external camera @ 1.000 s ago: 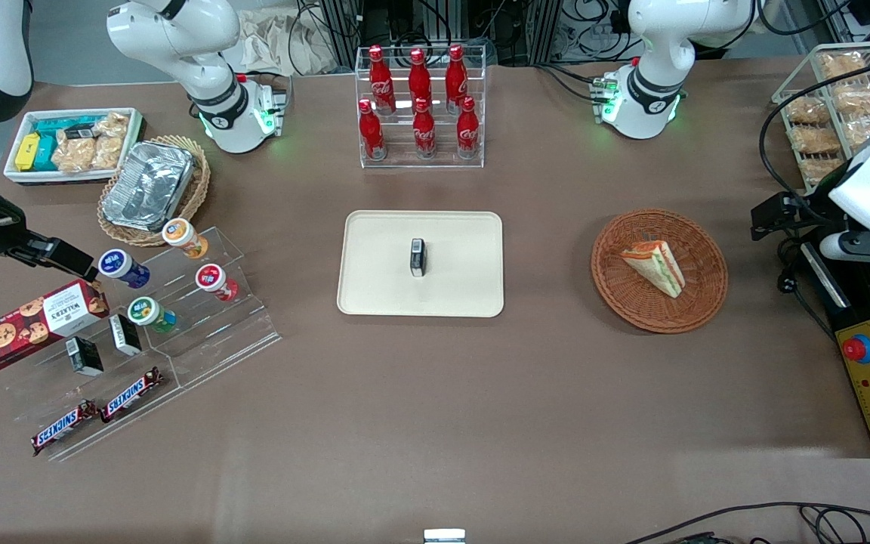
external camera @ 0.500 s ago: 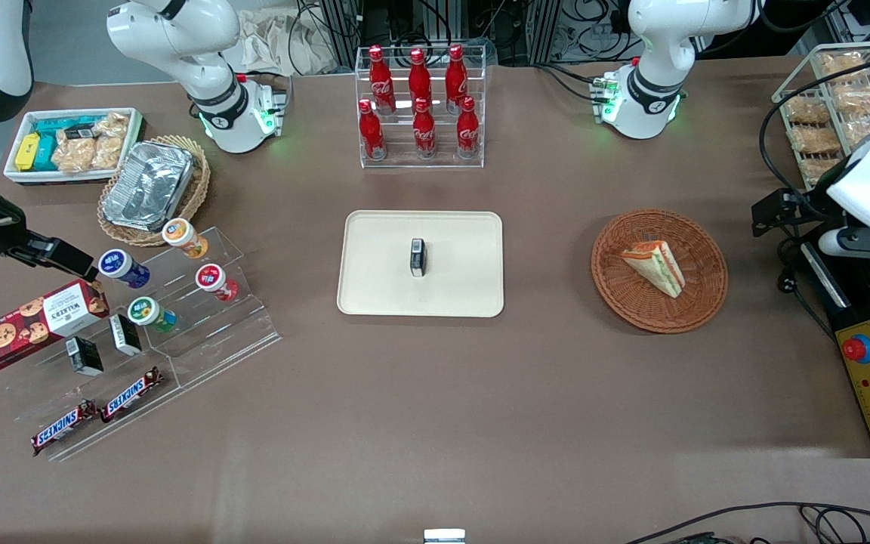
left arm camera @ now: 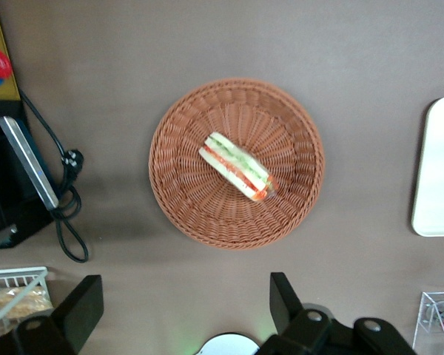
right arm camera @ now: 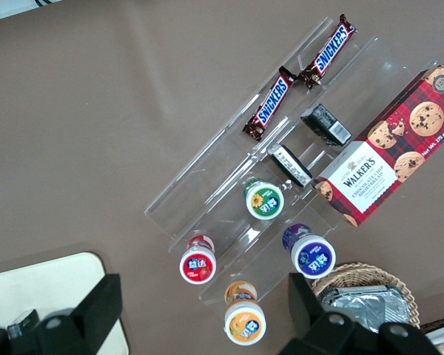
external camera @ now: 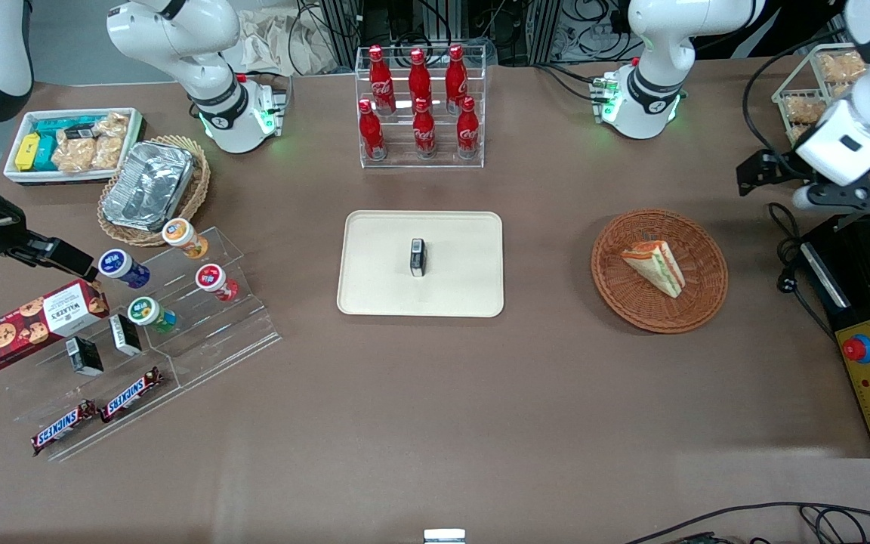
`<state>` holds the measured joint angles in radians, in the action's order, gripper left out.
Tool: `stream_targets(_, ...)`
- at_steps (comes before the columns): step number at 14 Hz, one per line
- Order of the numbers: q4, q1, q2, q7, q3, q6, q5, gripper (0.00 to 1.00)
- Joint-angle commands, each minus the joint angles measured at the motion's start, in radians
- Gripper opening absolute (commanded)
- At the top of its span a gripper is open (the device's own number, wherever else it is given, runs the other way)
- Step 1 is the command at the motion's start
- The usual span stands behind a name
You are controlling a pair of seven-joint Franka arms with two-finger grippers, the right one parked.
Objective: Place sandwich from basket to tray
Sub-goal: 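Move the left gripper over the wrapped sandwich in the wicker basket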
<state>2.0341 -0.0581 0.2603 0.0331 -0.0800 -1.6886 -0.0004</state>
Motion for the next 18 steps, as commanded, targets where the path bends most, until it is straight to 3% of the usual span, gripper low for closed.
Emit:
stream_targets(1, 0.245, 0.000, 0.126, -0.137, -0.001, -0.181, 0.008, 1.00)
stream_targets(3, 0.314, 0.009, 0.123, -0.255, -0.006, -0.241, 0.016, 1.00)
stream_targets(6, 0.388, 0.011, 0.116, -0.278, -0.006, -0.321, 0.017, 1.00)
stream_targets(10, 0.383, 0.011, 0.033, -0.475, -0.007, -0.339, -0.003, 1.00)
stream_targets(15, 0.391, 0.067, -0.090, -0.856, -0.034, -0.529, 0.005, 1.00)
stream_targets(18, 0.412, 0.080, -0.133, -0.964, -0.034, -0.615, 0.007, 1.00)
